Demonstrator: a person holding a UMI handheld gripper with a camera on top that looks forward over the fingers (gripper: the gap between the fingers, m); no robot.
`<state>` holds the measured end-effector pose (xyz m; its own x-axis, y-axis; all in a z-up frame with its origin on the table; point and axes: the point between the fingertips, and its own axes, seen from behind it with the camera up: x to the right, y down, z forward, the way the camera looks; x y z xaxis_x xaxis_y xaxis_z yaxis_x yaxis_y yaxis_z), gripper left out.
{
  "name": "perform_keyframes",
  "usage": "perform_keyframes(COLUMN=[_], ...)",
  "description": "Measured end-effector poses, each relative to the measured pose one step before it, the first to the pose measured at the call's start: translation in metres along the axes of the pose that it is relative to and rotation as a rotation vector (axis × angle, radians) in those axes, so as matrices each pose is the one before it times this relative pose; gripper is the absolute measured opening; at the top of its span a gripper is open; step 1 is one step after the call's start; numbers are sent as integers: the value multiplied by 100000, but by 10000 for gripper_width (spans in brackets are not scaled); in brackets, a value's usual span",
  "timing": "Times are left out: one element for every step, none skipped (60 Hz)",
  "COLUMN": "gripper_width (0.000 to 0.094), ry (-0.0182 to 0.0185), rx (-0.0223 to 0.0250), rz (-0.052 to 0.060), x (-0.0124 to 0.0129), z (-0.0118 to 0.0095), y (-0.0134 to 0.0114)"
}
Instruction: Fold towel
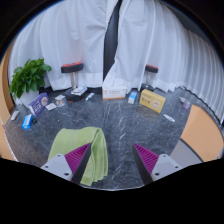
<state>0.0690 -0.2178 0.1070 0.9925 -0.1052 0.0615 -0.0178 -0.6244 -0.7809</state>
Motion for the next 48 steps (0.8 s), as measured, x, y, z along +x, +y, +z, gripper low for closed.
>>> perform_keyframes(gripper_width=[849, 850, 850, 848, 849, 851, 847, 849, 848, 849, 849, 847, 848, 851, 853, 851, 848, 853, 849, 851, 851, 851, 851, 852, 853, 855, 854, 854, 854, 854, 853, 852, 856, 854, 854, 856, 856, 855, 853, 852, 852, 853, 854, 854, 853, 856, 854, 853], ry=[126, 69, -44, -155, -134, -204, -231, -180, -134, -86, -36, 24, 134, 276, 342, 406, 289, 326, 264, 253, 307, 223, 371, 255, 263, 337, 426, 549, 633, 692, 639, 464, 379, 127, 23, -49, 4, 47, 81, 94, 105, 209, 233, 318, 213, 0, -76, -203], rx=[856, 812, 723, 658, 632, 586, 638, 560, 467, 472, 511, 534, 928, 250, 550, 408, 291, 234, 260, 474, 527, 24, 256, 136, 33, -34, -31, -69, -47, 35, 83, 214, -51, 29, 131, 168, 173, 86, 37, -50, -167, 8, 448, 292, 258, 258, 133, 72], rz=[-375, -312, -274, -220, -60, -249, -25, 19, -2, 42, 7, -57, -65, -120, -91, -58, -81, -12, 14, 183, 253, 258, 195, 155, 79, -82, -164, -219, -259, -252, -296, -291, -334, -300, -200, -149, -223, -248, -232, -120, 61, 86, 13, 62, 47, 60, 48, 53], x=[-134, -206, -269, -331, -418, -356, -395, -389, -421, -418, -409, -393, -427, -440, -357, -335, -356, -336, -337, -293, -317, -241, -347, -278, -251, -217, -156, -127, -82, -55, -54, -24, -88, -119, -187, -138, -138, -132, -90, -63, -67, -50, 47, -51, -46, -14, -64, -67], z=[-663, -692, -706, -743, -720, -677, -769, -778, -774, -788, -799, -811, -742, -855, -806, -834, -835, -832, -858, -813, -842, -839, -795, -787, -780, -759, -763, -739, -741, -750, -711, -720, -660, -636, -603, -580, -532, -503, -450, -395, -379, -334, -257, -266, -231, -150, -183, -147], y=[-258, -233, -201, -158, -171, -119, -96, -67, -49, 4, 16, 10, 212, -109, 50, 91, 148, 198, 197, 303, 350, 74, 236, 235, 279, 301, 324, 313, 290, 259, 206, 297, 105, 143, 109, 101, 104, 101, 102, 71, 79, 61, 179, 1, -55, 15, -22, -16])
